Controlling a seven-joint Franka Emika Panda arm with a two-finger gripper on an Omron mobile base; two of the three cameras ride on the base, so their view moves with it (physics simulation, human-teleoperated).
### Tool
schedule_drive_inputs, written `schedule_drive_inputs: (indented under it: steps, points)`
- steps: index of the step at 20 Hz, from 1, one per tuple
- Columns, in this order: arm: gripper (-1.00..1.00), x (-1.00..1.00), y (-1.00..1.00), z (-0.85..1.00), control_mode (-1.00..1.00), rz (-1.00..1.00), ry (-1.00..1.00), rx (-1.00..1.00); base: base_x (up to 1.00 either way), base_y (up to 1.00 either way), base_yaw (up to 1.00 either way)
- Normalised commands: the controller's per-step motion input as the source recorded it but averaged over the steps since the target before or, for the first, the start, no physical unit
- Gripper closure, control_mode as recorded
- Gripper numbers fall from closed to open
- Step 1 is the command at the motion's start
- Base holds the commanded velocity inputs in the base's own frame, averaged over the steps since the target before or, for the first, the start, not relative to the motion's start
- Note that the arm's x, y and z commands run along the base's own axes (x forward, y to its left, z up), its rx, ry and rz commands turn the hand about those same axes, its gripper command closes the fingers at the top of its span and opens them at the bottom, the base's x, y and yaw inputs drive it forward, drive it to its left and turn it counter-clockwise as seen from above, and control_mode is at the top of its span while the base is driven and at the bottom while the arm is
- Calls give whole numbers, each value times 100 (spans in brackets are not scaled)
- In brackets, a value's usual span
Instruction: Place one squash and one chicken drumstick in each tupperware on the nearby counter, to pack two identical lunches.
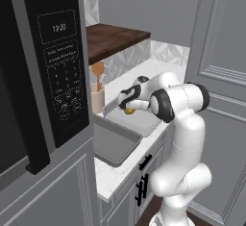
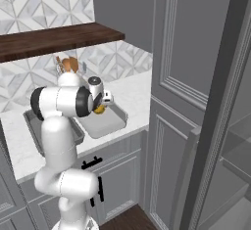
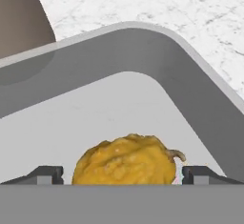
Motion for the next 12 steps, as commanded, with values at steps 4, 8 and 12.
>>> schedule_drive_inputs:
  steps: [4, 8, 12]
  points:
    - [-100, 0, 4, 8, -100, 0, 0, 0, 0, 0, 0]
    - [-100, -75, 0, 79, -100, 0, 0, 0, 0, 0, 0]
    - [-100, -100, -16, 100, -100, -4, 0, 0, 0, 0, 0]
